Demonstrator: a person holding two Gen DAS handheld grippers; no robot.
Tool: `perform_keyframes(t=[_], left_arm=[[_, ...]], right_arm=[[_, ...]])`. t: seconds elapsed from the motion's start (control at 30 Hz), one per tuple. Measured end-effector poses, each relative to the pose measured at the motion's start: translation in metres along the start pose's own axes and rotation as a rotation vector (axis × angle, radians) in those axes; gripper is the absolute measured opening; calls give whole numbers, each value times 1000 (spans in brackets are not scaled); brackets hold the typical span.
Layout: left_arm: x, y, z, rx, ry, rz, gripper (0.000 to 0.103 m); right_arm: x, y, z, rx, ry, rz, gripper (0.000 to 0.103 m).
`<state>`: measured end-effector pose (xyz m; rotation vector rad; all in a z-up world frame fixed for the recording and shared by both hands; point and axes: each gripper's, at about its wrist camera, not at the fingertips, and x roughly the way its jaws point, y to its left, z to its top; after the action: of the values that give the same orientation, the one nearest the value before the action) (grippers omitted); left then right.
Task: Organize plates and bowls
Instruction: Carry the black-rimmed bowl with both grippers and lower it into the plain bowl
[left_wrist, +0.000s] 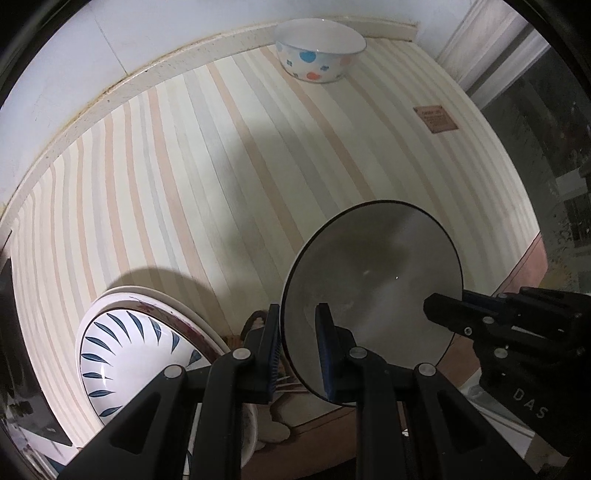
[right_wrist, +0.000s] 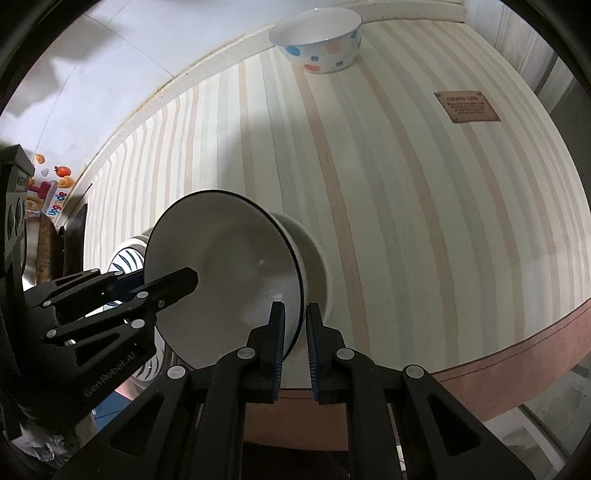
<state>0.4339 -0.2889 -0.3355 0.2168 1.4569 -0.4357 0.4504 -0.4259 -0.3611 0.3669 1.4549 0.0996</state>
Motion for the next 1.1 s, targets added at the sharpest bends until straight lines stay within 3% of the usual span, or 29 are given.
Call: perform_keyframes(t=[0.67,1.1], left_arm=[[8,1,1,-19,37,8,16],[-39,1,-6,-63,-1,-41,17]], right_arm=[[9,-7,7,17,31,10,16],[-10,-3,2,-6,47,29,16]])
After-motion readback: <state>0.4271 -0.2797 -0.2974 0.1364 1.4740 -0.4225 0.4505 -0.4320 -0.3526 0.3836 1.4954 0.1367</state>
